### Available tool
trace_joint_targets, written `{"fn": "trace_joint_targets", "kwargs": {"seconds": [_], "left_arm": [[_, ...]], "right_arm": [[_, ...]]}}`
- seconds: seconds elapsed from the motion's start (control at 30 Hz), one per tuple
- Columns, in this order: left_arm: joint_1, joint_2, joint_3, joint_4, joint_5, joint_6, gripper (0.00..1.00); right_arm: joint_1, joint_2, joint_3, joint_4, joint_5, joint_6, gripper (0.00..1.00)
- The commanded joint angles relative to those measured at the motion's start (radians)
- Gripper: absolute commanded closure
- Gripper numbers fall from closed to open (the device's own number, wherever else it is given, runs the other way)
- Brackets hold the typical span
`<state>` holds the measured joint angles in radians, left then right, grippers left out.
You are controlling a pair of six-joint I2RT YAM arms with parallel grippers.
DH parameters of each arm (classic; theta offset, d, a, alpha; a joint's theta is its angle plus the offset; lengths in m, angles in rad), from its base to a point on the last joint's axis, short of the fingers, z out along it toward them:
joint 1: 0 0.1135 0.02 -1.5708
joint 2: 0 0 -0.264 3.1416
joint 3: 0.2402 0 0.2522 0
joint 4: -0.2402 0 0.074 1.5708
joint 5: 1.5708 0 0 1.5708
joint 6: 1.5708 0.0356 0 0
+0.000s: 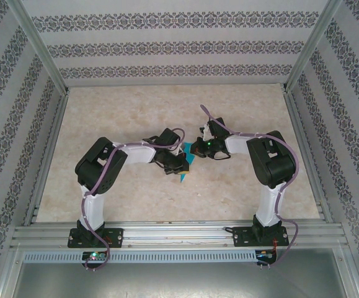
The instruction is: Fold a paper plane with a square sheet of paper (fold left side to right side)
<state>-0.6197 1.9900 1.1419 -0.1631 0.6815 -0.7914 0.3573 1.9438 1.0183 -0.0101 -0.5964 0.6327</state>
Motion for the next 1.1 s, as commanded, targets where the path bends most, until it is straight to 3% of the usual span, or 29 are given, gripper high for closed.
{"fn": "trace_joint_targets", "kwargs": {"seconds": [0.0,0.43,0.7,0.87,1.07], "left_arm": [[0.006,-0.017,-0.073,-0.049,0.022,0.021,1.0],[-0.022,-0.145,-0.261,-0.014,0.07,0.025,1.0],[-0.013,-0.243,-0.262,0.015,0.047,0.03,0.98],[0.02,-0.342,-0.255,0.032,-0.038,0.049,0.86],[0.072,-0.523,-0.305,0.061,-0.251,0.094,0.69]], "right_arm": [[-0.004,0.035,-0.017,-0.109,0.075,-0.032,1.0],[-0.023,0.074,0.051,-0.149,0.065,-0.078,1.0],[-0.023,0.057,0.111,-0.165,0.039,-0.087,1.0],[-0.022,-0.023,0.154,-0.199,0.045,-0.104,0.88],[-0.005,-0.153,0.212,-0.356,0.155,-0.17,0.62]]}}
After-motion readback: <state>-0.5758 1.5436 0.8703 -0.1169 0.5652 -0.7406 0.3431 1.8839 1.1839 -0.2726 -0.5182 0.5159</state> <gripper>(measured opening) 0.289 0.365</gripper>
